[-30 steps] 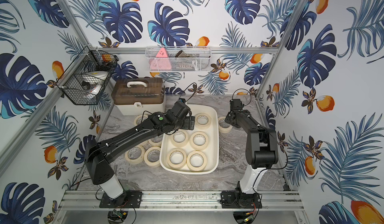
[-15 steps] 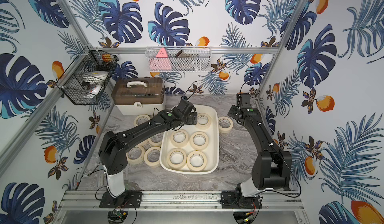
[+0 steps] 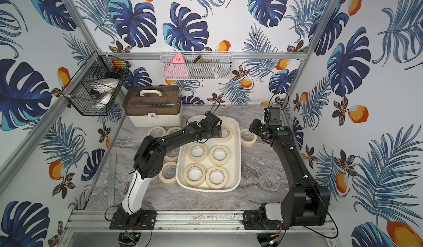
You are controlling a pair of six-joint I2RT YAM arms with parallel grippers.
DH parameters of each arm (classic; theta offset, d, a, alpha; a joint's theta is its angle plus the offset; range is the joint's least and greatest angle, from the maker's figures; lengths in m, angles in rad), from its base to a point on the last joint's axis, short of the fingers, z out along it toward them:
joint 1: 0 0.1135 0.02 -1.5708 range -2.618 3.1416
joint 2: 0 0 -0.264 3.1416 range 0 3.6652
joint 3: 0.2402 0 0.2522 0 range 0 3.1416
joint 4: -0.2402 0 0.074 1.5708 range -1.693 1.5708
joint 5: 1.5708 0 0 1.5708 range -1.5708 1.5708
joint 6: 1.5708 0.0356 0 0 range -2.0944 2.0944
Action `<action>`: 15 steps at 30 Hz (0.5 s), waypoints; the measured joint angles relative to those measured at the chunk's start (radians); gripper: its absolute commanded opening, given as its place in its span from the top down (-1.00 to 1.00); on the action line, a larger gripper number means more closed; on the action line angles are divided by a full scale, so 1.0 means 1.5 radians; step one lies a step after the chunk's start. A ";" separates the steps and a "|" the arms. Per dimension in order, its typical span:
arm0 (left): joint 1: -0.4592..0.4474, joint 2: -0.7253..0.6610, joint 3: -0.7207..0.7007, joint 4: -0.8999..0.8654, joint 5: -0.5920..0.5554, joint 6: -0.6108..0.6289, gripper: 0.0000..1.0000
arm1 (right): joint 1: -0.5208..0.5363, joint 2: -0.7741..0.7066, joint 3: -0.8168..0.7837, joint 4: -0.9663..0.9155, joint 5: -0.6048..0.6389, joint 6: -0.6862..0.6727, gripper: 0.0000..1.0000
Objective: Take out the art tape in the storage box
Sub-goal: Pick up the art tape from the storage box.
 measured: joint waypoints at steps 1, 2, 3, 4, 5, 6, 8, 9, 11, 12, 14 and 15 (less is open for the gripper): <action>0.000 0.015 0.011 0.001 0.001 -0.001 -0.81 | 0.000 -0.002 -0.001 -0.001 0.000 0.000 -0.15; 0.000 0.028 0.021 0.004 0.003 -0.002 -0.78 | 0.000 -0.004 -0.001 -0.001 0.000 -0.001 -0.15; 0.000 0.042 0.033 0.004 0.004 -0.002 -0.77 | 0.000 -0.006 -0.001 -0.001 0.000 -0.001 -0.15; 0.000 0.056 0.047 0.006 0.004 -0.002 -0.75 | 0.000 -0.007 -0.002 -0.001 0.000 -0.003 -0.15; 0.000 0.072 0.063 0.006 0.004 -0.002 -0.72 | 0.000 -0.008 -0.002 -0.002 0.000 -0.003 -0.15; 0.000 0.084 0.076 0.004 0.003 -0.002 -0.68 | 0.000 -0.008 -0.002 -0.004 0.000 -0.003 -0.15; 0.000 0.112 0.108 0.002 0.001 -0.002 -0.57 | 0.000 -0.009 -0.002 -0.006 0.001 -0.008 -0.15; 0.000 0.121 0.119 -0.001 -0.001 -0.002 -0.51 | 0.000 -0.010 -0.002 -0.007 0.001 -0.009 -0.15; 0.001 0.141 0.141 -0.006 -0.001 -0.002 -0.36 | 0.000 -0.013 -0.002 -0.011 0.002 -0.014 -0.15; 0.001 0.146 0.146 -0.006 -0.001 -0.002 -0.24 | 0.000 -0.014 -0.003 -0.013 0.003 -0.014 -0.15; 0.001 0.156 0.154 -0.005 -0.001 -0.003 -0.01 | 0.000 -0.017 -0.006 -0.017 0.003 -0.015 -0.14; 0.001 0.158 0.156 -0.002 -0.001 -0.001 0.08 | 0.000 -0.018 -0.007 -0.019 0.003 -0.015 -0.15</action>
